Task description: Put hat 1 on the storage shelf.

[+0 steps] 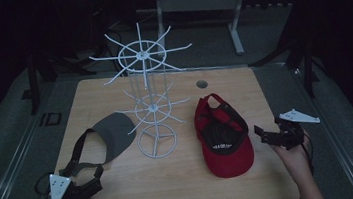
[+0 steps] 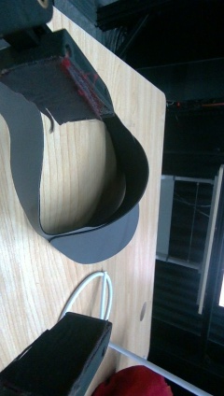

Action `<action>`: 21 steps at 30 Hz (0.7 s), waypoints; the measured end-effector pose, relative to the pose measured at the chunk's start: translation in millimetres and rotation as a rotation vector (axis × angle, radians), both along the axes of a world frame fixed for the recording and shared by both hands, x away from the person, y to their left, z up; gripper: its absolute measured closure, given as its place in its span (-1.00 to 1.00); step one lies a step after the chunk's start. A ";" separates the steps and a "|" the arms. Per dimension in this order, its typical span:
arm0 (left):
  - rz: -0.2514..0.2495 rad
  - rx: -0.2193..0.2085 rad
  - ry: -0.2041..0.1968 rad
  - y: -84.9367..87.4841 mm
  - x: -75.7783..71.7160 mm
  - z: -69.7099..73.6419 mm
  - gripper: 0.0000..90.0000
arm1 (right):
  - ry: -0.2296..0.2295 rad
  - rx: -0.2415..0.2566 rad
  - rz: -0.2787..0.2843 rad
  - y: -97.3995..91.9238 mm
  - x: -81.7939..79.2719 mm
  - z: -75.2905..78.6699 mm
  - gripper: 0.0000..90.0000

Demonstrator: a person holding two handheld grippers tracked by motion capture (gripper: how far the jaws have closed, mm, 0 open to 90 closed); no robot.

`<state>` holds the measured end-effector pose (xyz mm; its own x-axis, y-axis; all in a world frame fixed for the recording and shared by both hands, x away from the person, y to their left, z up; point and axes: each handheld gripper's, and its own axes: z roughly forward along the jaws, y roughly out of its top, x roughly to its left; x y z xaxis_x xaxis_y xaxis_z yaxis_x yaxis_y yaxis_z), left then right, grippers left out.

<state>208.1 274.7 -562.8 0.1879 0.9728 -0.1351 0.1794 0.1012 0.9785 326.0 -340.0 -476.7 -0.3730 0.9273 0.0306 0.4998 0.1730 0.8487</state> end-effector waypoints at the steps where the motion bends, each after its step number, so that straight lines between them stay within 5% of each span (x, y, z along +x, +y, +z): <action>1: -0.002 -0.002 0.001 0.3 0.1 -0.1 -0.96 | -0.001 -0.002 0.013 2.3 2.4 1.4 -0.77; 8: -0.019 -0.010 0.000 -0.1 -0.1 0.0 -0.96 | -0.016 -0.017 0.079 26.4 26.2 7.4 -0.70; 21: -0.027 -0.014 0.011 1.4 0.2 -0.8 -0.96 | 0.049 -0.129 0.185 71.4 71.2 -17.9 -0.52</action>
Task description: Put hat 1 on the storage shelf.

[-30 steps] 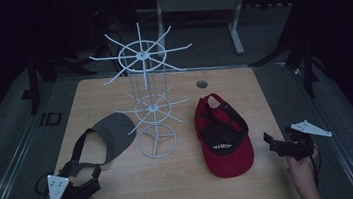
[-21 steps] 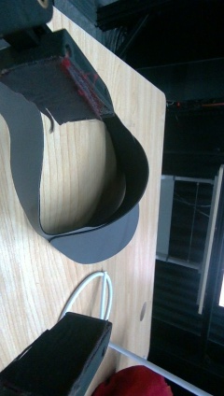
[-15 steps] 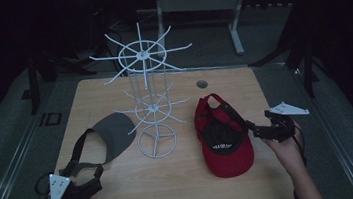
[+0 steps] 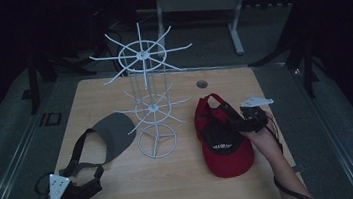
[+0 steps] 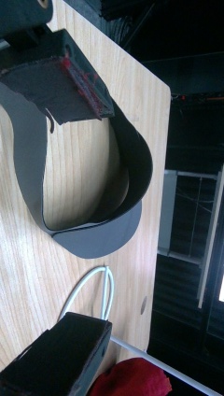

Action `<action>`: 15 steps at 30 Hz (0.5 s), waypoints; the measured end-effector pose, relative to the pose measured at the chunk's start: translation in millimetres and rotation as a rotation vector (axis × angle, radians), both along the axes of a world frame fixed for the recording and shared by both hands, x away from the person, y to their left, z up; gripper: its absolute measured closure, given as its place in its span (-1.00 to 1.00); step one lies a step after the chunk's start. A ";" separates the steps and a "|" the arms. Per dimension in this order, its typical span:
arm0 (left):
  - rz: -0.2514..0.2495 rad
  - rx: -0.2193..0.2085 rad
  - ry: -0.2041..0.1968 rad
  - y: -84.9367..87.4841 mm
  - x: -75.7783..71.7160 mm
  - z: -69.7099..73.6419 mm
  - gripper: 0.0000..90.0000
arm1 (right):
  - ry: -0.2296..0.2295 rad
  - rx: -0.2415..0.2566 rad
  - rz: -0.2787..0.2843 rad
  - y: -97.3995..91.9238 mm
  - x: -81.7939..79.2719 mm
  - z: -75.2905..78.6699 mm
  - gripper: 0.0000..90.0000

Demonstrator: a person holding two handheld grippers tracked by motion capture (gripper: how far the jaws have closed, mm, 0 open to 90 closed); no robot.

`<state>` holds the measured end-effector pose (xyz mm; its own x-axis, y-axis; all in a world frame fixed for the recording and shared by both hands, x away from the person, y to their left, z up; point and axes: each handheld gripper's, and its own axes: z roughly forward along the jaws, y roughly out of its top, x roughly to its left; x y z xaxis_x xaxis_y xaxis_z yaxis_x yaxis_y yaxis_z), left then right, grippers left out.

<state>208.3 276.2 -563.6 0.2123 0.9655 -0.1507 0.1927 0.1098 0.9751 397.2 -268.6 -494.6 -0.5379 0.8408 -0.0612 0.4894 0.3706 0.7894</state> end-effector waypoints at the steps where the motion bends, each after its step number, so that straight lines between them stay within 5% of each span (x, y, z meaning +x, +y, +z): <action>1: 0.000 0.000 0.000 0.0 0.0 0.0 -0.96 | 0.000 0.000 0.000 0.0 0.0 0.0 -0.52; 10: -0.004 -0.002 0.007 -0.3 0.6 -0.3 -0.96 | 0.065 -0.117 0.023 15.9 15.7 -25.7 -0.55; 15: -0.003 -0.004 0.012 0.1 0.7 -0.5 -0.96 | 0.065 -0.188 0.037 23.1 15.5 -33.7 -0.38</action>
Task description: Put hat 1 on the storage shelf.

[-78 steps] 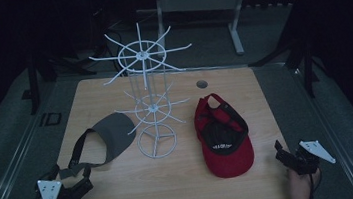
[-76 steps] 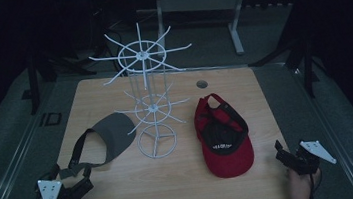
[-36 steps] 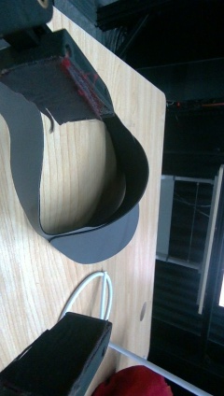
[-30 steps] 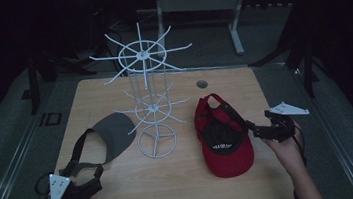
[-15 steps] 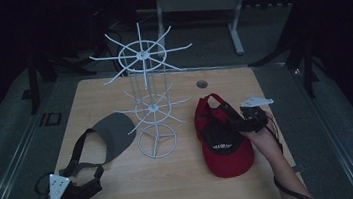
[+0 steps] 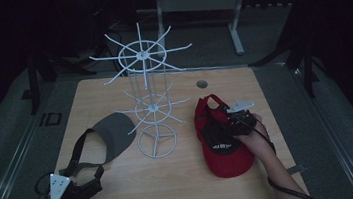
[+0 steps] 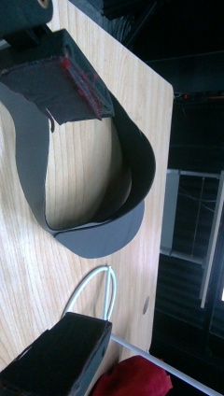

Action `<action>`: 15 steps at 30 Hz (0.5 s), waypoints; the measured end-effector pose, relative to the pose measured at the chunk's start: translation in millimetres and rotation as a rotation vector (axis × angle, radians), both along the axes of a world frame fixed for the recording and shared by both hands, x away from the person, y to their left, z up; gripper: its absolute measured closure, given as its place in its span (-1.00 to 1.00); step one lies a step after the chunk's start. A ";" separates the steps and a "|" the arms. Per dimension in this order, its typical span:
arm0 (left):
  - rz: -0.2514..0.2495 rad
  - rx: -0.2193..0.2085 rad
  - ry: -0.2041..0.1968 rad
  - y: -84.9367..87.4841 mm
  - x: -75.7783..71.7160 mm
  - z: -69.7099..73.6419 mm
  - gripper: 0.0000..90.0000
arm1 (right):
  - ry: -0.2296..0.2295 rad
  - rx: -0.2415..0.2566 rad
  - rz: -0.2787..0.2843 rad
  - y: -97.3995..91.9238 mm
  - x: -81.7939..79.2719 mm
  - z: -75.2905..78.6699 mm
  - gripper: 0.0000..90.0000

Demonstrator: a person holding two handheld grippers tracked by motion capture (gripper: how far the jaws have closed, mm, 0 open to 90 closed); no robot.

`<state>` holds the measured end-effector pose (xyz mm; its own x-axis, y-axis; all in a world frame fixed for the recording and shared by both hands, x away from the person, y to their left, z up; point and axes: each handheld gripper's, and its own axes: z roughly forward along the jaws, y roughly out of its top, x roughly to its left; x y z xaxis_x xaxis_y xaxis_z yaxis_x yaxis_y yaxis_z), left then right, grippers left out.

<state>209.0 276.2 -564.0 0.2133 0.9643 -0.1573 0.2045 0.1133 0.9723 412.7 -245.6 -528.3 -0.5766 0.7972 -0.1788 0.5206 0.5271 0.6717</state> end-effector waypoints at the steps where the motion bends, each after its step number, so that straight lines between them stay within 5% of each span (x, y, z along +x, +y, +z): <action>1: 0.000 -0.002 0.000 0.3 0.0 0.0 -0.96 | 0.001 -0.012 -0.005 0.2 0.4 -0.6 -0.32; 4: 0.002 -0.005 0.000 0.8 0.0 0.0 -0.96 | 0.009 -0.061 0.006 2.1 0.8 -3.6 -0.24; 7: 0.003 -0.006 0.001 1.1 0.0 0.0 -0.96 | 0.019 -0.112 0.022 5.0 0.1 -6.3 0.09; 10: 0.005 -0.007 0.001 1.2 -0.1 0.0 -0.96 | 0.007 -0.143 0.038 8.0 -2.4 -4.6 0.77; 15: 0.008 -0.004 0.002 1.3 -0.2 -0.1 -0.96 | -0.020 -0.121 0.040 7.4 -8.5 5.8 0.88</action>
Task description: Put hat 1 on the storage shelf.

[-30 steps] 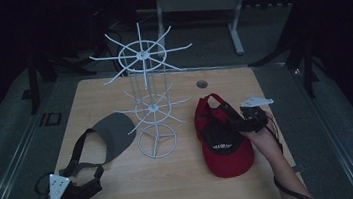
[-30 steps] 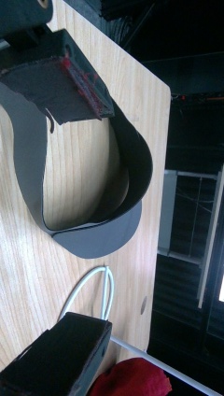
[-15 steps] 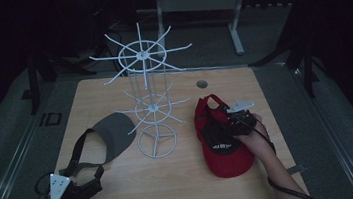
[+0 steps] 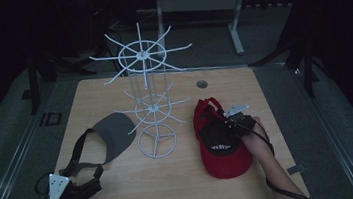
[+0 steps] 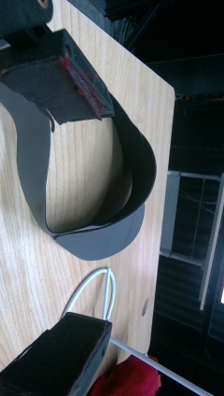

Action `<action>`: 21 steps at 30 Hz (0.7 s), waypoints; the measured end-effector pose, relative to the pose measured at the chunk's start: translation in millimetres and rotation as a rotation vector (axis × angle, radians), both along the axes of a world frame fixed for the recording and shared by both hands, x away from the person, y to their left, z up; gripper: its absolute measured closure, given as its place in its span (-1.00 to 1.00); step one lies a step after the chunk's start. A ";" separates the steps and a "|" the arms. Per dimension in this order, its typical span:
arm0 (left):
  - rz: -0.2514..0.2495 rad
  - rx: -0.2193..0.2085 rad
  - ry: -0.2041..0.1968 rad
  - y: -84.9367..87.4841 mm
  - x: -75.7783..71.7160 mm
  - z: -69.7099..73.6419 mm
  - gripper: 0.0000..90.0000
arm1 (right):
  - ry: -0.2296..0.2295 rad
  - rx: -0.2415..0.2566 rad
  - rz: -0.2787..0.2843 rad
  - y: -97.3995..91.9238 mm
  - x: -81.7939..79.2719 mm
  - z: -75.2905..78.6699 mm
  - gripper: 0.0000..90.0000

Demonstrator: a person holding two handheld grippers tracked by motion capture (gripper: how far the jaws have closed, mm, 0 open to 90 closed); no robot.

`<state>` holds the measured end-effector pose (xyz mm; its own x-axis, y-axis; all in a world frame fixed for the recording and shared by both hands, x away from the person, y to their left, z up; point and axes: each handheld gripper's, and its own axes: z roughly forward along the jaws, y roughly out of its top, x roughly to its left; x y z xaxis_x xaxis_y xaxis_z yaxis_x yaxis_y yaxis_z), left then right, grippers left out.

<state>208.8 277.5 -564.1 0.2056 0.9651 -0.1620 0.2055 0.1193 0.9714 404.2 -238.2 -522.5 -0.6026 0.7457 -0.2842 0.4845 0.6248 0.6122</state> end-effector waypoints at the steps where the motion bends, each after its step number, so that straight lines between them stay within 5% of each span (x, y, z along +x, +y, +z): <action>1: 0.000 0.001 0.000 0.0 -0.1 0.0 -0.96 | -0.011 0.011 0.000 -1.5 -1.5 3.2 0.88; 21: -0.005 0.015 -0.003 -1.6 -0.4 0.5 -0.96 | -0.118 0.311 -0.031 -18.7 -38.2 73.4 0.88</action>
<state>208.5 275.9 -563.7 0.2108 0.9664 -0.1474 0.2035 0.1041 0.9735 366.0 -256.9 -449.1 -0.5549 0.8251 -0.1065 0.4147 0.3853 0.8243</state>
